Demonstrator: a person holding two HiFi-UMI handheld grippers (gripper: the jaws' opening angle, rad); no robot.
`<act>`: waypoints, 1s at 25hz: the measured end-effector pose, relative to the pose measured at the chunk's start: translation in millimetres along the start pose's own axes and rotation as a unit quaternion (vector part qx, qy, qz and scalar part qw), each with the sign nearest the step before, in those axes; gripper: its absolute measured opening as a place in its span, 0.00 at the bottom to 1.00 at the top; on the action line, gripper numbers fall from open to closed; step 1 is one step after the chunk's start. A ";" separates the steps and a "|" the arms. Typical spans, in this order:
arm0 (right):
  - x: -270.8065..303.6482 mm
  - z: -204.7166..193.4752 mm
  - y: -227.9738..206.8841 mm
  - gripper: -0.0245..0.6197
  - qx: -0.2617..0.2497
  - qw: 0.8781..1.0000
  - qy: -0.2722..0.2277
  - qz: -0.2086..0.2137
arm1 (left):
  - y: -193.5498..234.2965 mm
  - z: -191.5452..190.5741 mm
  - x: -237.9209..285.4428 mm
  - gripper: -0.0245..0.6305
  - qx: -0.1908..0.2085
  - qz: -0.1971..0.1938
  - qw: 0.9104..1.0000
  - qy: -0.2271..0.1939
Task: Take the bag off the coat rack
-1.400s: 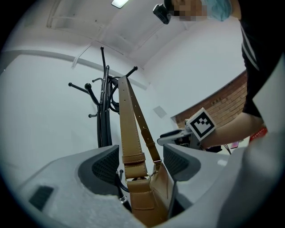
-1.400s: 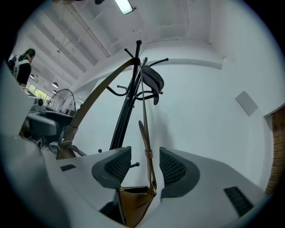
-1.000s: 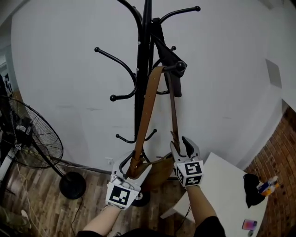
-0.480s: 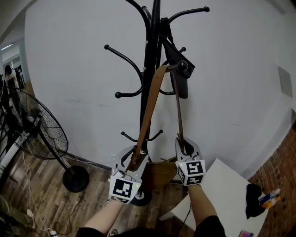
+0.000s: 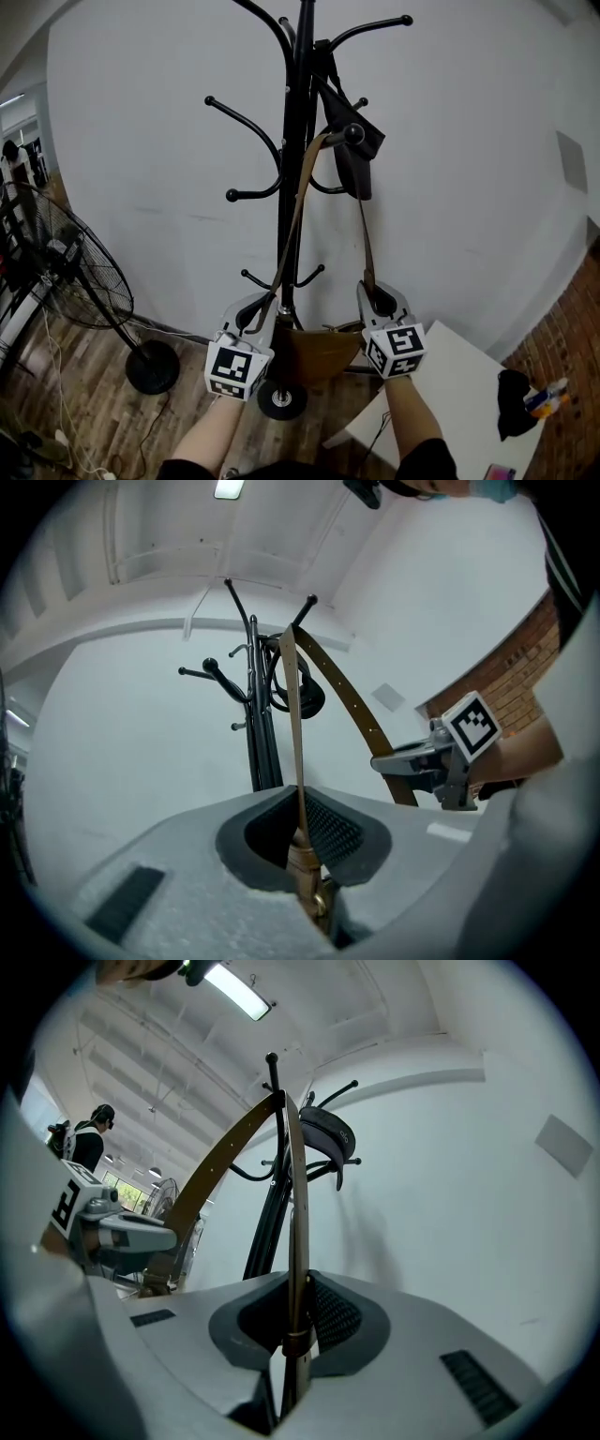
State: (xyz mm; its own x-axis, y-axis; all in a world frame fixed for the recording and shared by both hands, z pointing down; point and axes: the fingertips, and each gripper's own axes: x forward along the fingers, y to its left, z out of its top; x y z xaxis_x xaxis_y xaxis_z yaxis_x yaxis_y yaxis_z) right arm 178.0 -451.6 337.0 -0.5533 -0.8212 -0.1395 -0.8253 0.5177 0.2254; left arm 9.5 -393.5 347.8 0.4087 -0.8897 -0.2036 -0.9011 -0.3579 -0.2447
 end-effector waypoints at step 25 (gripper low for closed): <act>-32.1 86.2 -2.4 0.09 0.010 0.998 -0.043 -0.038 | 16.2 44.1 -2.7 0.06 -0.056 -0.076 0.994 -0.059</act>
State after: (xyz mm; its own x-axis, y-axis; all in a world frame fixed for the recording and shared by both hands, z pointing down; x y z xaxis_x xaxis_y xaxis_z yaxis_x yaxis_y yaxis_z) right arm 188.0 -405.8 257.8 -0.4962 -0.8352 -0.2371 -0.8667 0.4607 0.1911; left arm 0.2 -384.4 302.6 0.5489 -0.7863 -0.2837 -0.8358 -0.5201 -0.1758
